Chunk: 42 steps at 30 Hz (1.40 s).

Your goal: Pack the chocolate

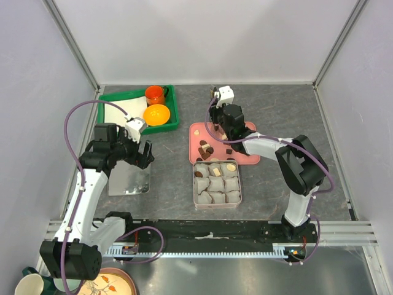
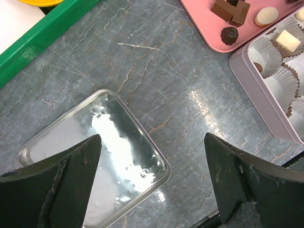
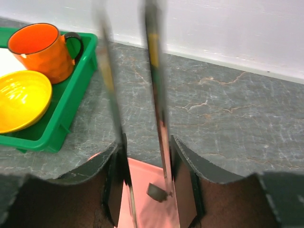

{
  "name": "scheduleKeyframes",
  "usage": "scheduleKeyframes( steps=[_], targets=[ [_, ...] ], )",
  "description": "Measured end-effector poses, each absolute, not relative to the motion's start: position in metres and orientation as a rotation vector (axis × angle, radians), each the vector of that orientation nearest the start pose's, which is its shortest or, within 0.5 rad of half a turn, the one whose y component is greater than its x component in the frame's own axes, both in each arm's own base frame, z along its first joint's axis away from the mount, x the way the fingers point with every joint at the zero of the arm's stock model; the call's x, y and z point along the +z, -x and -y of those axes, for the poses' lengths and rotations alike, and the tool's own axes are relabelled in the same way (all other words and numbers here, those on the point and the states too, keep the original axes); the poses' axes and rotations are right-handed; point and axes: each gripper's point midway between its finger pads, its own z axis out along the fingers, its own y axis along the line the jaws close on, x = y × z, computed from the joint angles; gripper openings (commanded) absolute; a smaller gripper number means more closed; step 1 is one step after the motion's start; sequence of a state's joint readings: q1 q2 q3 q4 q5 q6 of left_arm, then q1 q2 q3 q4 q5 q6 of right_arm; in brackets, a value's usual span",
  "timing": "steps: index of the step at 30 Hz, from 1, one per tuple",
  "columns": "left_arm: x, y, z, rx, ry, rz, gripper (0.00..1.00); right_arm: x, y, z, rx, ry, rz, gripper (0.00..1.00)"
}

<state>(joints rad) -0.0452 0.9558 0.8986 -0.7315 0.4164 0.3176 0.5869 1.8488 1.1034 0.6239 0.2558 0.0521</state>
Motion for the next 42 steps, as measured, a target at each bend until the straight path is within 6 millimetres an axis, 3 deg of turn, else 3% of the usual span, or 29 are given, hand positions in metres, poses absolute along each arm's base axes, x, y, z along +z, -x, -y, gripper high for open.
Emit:
scheduleKeyframes(
  steps=[23,34,42],
  targets=[
    [0.176,-0.254,0.07,-0.35,-0.617,-2.222,0.96,0.174,-0.472,-0.279,0.338,0.309,-1.63,0.34],
    [0.175,-0.254,0.07,-0.351,-0.617,-2.223,0.96,0.208,-0.463,-0.272,0.346,0.295,-1.532,0.33],
    [0.175,-0.254,0.07,-0.351,-0.618,-2.223,0.96,0.234,-0.471,-0.272,0.35,0.24,-1.423,0.33]
  ],
)
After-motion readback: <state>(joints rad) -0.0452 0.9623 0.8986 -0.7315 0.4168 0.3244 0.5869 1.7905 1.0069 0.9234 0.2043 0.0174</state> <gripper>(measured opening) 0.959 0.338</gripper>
